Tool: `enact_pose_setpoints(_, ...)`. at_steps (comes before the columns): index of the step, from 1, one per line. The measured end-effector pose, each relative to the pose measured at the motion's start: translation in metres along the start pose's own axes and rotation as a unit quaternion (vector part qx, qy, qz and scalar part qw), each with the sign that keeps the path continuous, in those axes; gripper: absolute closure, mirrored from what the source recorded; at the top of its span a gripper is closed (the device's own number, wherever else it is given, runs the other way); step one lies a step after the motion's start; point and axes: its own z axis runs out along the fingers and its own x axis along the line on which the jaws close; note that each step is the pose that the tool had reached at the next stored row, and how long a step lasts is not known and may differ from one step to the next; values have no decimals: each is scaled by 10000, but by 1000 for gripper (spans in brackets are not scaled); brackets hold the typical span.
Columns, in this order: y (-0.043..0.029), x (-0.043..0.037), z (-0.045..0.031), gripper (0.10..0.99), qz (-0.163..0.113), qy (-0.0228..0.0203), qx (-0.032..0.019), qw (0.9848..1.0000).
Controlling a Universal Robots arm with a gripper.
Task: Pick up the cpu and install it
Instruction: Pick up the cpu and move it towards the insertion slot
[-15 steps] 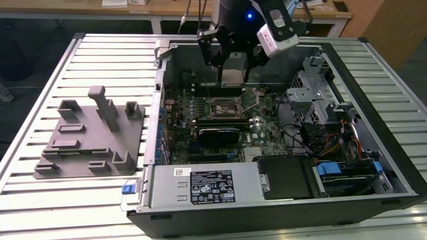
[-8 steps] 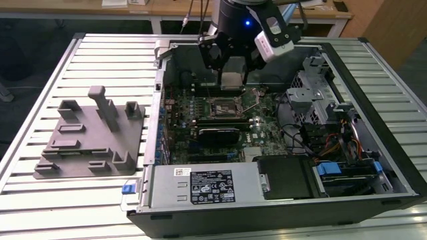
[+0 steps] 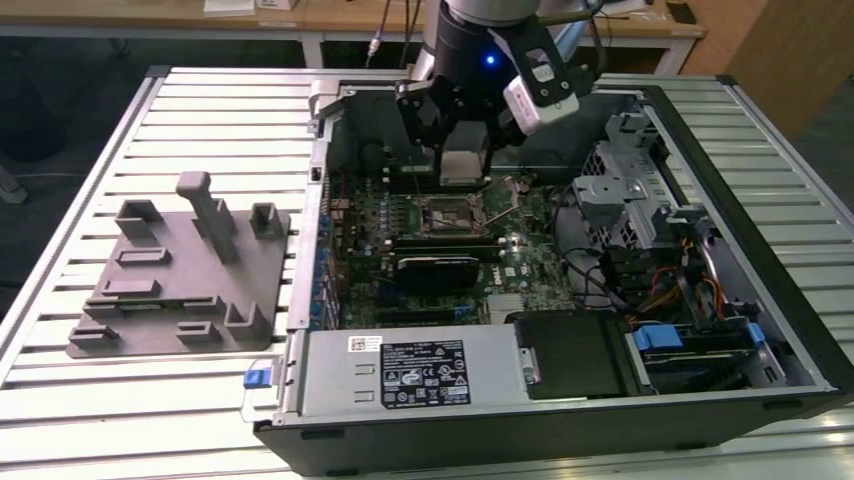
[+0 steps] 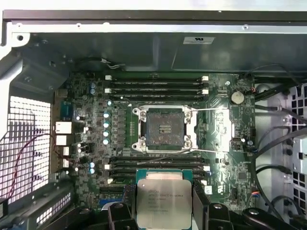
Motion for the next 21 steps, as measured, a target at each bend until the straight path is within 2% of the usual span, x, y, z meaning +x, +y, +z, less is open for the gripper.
enact_pose_setpoints(11,102,-1,206,541,0,0,0,10000)
enact_pose_setpoints(21,289,-1,399,541,0,0,0,10000)
